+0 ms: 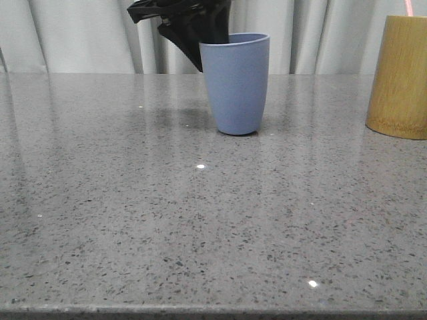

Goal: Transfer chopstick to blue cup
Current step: 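Drag the blue cup with the left gripper toward the bamboo cup, then open the left gripper and lift it away from the blue cup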

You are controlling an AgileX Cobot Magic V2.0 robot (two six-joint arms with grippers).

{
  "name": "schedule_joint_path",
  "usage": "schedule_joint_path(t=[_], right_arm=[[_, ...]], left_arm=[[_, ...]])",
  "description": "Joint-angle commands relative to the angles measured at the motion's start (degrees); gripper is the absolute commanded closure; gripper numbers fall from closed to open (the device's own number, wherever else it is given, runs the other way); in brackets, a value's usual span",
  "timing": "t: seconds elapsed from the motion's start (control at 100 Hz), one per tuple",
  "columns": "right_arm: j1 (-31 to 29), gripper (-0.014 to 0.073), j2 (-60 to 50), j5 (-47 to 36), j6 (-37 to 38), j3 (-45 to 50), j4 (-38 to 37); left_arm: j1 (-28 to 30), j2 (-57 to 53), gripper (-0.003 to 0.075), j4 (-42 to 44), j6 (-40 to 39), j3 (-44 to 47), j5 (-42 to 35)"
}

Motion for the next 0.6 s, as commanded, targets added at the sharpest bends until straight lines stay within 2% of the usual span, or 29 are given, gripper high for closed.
schedule_joint_path(t=[0.0, 0.11, 0.4, 0.59], right_arm=[[-0.2, 0.0275, 0.1, -4.4, -0.4, -2.2, 0.1], [-0.2, 0.0275, 0.1, -4.4, -0.4, -2.2, 0.1], [-0.2, 0.0275, 0.1, -4.5, -0.4, -2.2, 0.1], [-0.2, 0.0275, 0.1, -4.5, -0.4, -2.2, 0.1]], left_arm=[[-0.3, -3.3, 0.0398, -1.3, 0.0, -2.2, -1.7], [-0.3, -3.3, 0.0368, -1.3, 0.0, -4.2, -1.1], [-0.3, -3.8, 0.0372, -3.2, -0.1, -11.0, 1.3], [0.5, -6.3, 0.0374, 1.2, -1.4, -10.9, 2.0]])
